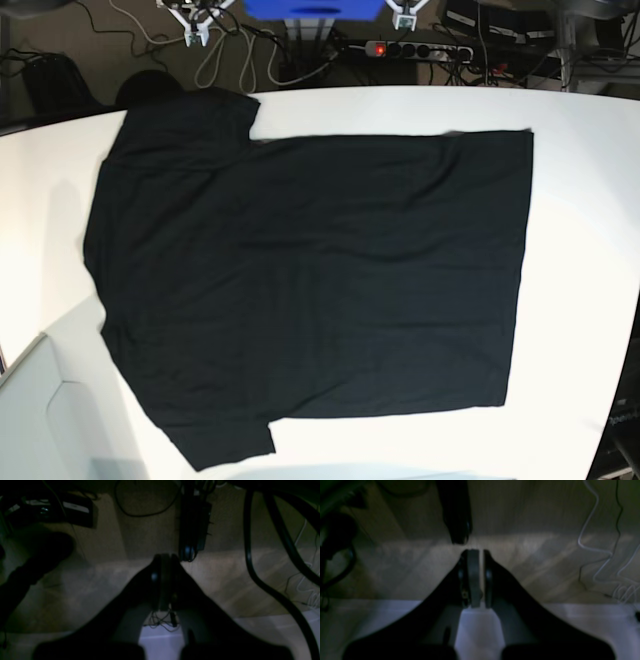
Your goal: Fold the T-shirt properly
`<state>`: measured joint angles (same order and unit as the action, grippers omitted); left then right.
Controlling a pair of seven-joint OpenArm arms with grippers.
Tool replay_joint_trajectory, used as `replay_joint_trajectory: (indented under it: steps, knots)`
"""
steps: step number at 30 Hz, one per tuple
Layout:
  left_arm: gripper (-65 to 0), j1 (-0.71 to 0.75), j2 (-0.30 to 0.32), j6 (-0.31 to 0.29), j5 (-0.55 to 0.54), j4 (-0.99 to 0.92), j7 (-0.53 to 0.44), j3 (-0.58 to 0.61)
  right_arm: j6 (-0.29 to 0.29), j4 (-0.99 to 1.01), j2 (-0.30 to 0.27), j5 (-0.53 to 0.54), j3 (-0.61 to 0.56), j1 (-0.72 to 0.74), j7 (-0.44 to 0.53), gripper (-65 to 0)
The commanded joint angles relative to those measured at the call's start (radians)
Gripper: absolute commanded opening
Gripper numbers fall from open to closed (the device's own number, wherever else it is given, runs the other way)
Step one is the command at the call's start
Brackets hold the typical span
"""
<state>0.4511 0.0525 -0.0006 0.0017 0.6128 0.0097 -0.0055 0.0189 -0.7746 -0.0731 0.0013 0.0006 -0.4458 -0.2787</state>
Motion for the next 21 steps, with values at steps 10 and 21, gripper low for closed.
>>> replay_joint_trajectory:
  steps: [10, 21]
  knots:
    - [-65.0, 0.170, 0.036, 0.001, -0.002, 0.269, -0.003, -0.001, -0.021, -0.362, -0.061, -0.002, 0.006, -0.203, -0.070, -65.0]
    - [-65.0, 0.460, 0.062, 0.001, -0.007, 0.775, -0.003, -0.003, -0.021, -0.744, -0.124, 0.001, 0.011, -0.419, -0.069, -65.0]
